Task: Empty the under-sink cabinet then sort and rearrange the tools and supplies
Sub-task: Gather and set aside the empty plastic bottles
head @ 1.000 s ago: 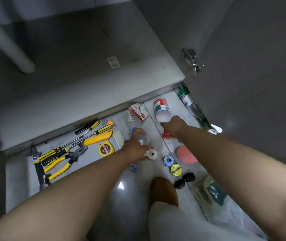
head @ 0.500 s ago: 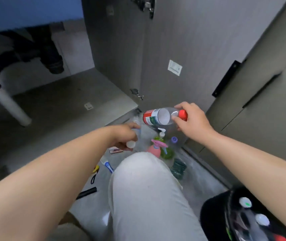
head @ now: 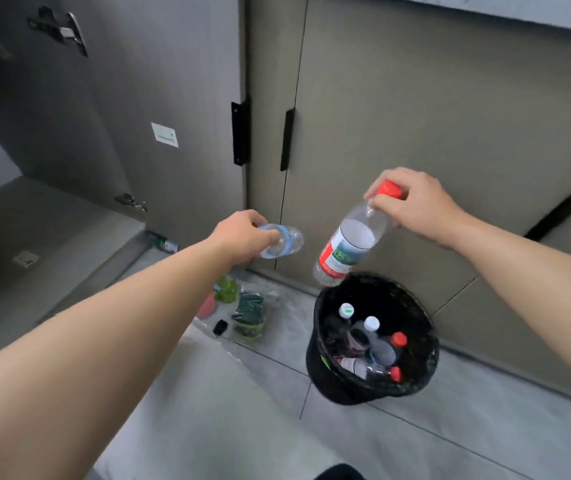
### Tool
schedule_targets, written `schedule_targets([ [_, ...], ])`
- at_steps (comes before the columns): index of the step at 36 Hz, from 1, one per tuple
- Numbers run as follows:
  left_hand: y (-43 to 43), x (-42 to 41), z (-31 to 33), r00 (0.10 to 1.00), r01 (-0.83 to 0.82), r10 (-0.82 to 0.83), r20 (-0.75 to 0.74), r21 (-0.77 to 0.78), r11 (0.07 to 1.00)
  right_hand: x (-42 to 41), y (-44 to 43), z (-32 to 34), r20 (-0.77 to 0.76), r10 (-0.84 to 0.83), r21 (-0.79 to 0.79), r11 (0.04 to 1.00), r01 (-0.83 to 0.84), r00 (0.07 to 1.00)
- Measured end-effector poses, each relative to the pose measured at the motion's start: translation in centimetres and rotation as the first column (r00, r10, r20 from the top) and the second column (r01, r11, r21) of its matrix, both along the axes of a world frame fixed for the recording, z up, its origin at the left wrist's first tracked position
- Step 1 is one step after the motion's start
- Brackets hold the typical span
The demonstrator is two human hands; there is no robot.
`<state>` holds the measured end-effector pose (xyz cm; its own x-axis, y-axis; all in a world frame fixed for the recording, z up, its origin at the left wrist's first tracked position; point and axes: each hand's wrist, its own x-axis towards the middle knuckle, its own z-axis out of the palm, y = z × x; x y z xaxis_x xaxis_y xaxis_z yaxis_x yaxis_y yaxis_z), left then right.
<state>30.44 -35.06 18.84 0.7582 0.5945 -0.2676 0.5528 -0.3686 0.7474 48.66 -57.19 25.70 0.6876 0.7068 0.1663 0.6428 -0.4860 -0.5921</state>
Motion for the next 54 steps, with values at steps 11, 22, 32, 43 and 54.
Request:
schedule_targets([
  [11,-4.2,-0.2,-4.0,0.972,-0.087,0.114,0.205,-0.14,0.986,-1.1,-6.0,-9.9,-0.215,0.066,-0.274,0.953,-0.125,0.974],
  [22,-3.8,-1.0,-4.5,0.953,0.015,0.011,0.302,-0.085,0.996,-4.1,-5.0,-22.3,-0.274,0.064,-0.533,0.82,-0.207,0.96],
  [32,-4.1,-0.7,-3.8,0.916,-0.022,0.023,0.4,-0.007,1.0,-2.5,-2.4,-14.3,-0.046,0.049,-0.03,0.998,-0.051,0.998],
  [43,-5.4,-0.5,-2.2,0.856,0.043,0.036,0.515,-0.141,0.989,-6.3,4.0,-8.9,0.099,0.265,0.008,0.964,-0.267,0.959],
  [54,-5.1,-0.7,-2.3,0.886,-0.01,0.077,0.457,-0.148,0.989,-1.9,-1.8,-11.1,-0.103,0.014,-0.127,0.992,-0.027,0.995],
])
